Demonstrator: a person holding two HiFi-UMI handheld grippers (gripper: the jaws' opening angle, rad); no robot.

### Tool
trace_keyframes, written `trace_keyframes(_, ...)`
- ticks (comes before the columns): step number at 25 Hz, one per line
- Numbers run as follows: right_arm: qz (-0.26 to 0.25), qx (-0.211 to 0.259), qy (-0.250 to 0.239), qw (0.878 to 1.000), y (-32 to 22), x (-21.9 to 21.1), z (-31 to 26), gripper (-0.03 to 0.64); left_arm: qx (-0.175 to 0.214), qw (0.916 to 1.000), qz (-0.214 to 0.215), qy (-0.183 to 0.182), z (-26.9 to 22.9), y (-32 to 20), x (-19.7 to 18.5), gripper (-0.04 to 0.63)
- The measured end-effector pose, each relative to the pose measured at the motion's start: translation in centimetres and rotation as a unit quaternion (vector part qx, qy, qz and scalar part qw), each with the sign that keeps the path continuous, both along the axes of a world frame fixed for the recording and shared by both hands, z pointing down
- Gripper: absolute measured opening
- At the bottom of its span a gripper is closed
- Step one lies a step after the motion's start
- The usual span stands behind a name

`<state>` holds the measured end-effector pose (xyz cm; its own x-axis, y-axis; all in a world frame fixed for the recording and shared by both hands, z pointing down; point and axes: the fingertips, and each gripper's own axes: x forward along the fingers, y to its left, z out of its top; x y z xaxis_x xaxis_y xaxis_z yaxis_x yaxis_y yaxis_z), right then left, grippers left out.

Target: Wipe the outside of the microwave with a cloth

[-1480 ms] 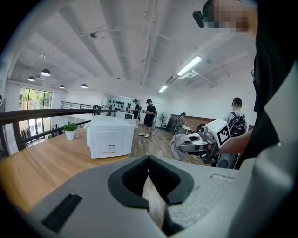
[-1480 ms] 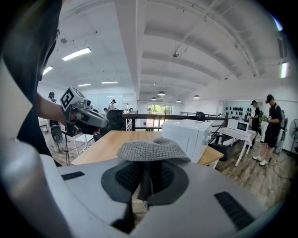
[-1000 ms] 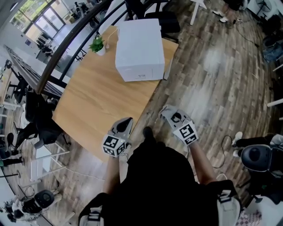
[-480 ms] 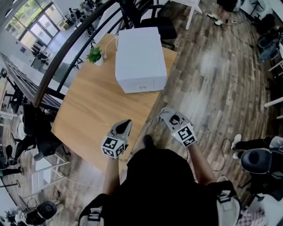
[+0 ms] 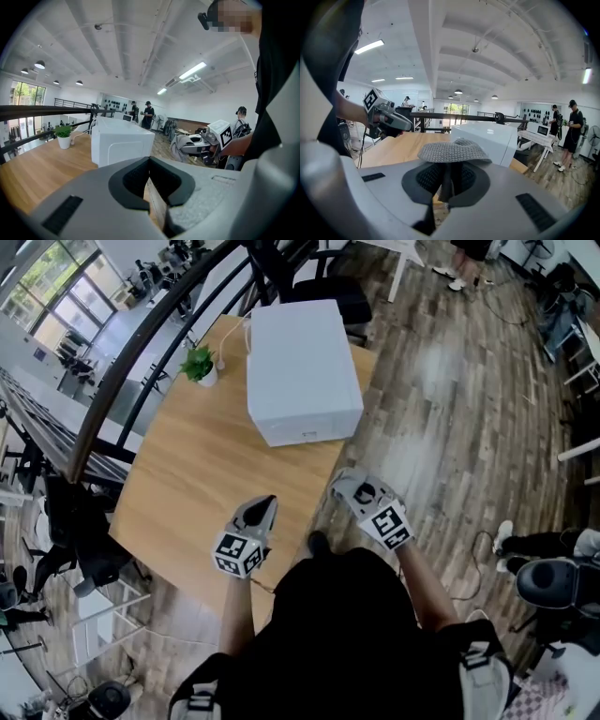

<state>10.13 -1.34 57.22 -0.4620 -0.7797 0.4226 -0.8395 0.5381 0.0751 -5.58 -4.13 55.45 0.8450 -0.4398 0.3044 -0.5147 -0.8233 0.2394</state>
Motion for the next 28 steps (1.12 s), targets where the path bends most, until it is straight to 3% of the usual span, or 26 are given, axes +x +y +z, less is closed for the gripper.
trace_keyframes(9,0.000,-0.005,-0.004,1.000,-2.3,-1.4,0.7,0.015,-0.006,0.9999,0.009,-0.005,0.6,-1.2,-0.9,0.000)
trace_keyframes(14,-0.036,0.010,0.000,0.999,-4.7,-3.0,0.3,0.015,-0.002,1.0000,0.002,-0.007,0.2,-1.9,-1.5,0.000)
trace_keyframes(28,-0.142,0.010,-0.021,0.990,-12.0,-9.9,1.6,0.015,-0.010,0.9928,-0.119,-0.010,0.3,-2.9,-6.3,0.000)
